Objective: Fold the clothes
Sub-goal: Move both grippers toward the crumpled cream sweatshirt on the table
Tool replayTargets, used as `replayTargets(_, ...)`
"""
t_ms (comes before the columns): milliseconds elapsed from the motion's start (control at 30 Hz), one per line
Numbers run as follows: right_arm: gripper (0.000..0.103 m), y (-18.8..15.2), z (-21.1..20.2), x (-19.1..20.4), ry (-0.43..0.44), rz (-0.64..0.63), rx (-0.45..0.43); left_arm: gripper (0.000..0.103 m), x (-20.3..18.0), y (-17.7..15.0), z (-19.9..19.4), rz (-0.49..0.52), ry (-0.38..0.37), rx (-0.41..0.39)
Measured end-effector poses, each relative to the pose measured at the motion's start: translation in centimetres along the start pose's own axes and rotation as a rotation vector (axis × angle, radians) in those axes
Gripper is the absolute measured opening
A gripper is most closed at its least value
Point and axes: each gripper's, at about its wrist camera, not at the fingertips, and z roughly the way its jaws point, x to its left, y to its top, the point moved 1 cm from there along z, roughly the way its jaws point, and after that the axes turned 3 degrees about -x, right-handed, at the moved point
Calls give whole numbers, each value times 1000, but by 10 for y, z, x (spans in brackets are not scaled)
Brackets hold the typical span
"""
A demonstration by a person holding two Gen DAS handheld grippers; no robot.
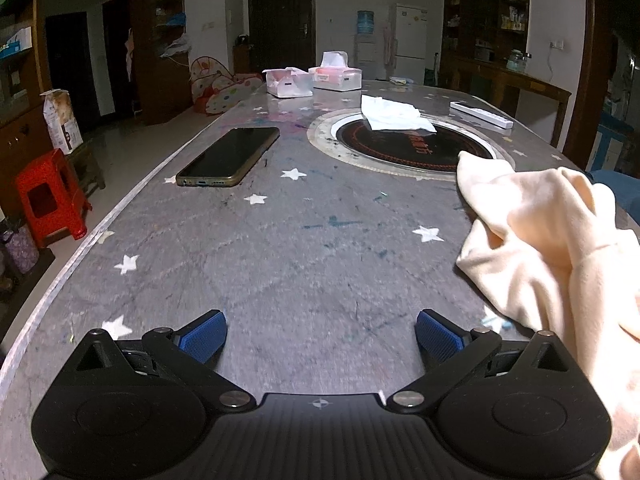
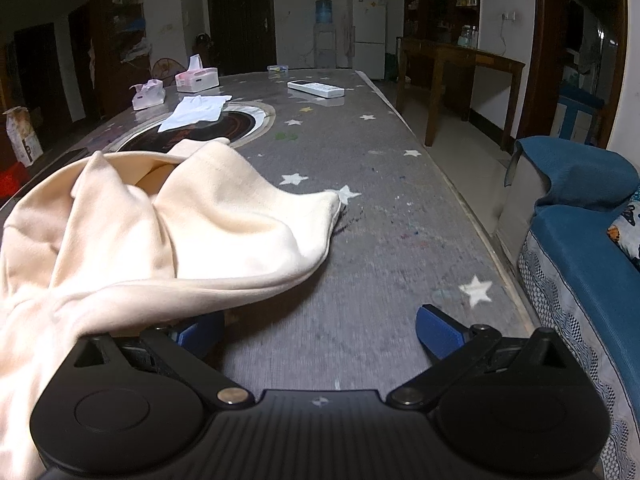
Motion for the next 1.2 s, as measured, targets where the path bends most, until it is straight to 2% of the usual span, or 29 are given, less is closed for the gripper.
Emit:
replayTargets(433, 103, -16, -36, -6, 20, -9, -6, 103, -13, -18, -27, -3, 7, 25)
replayTargets(933, 103, -28, -69, -7, 41, 7, -43, 103, -36, -28, -66, -1, -51, 32)
replayTargets(1200, 103, -37, -83, -3, 94, 23, -56, 103, -48, -26, -81, 3, -69, 25)
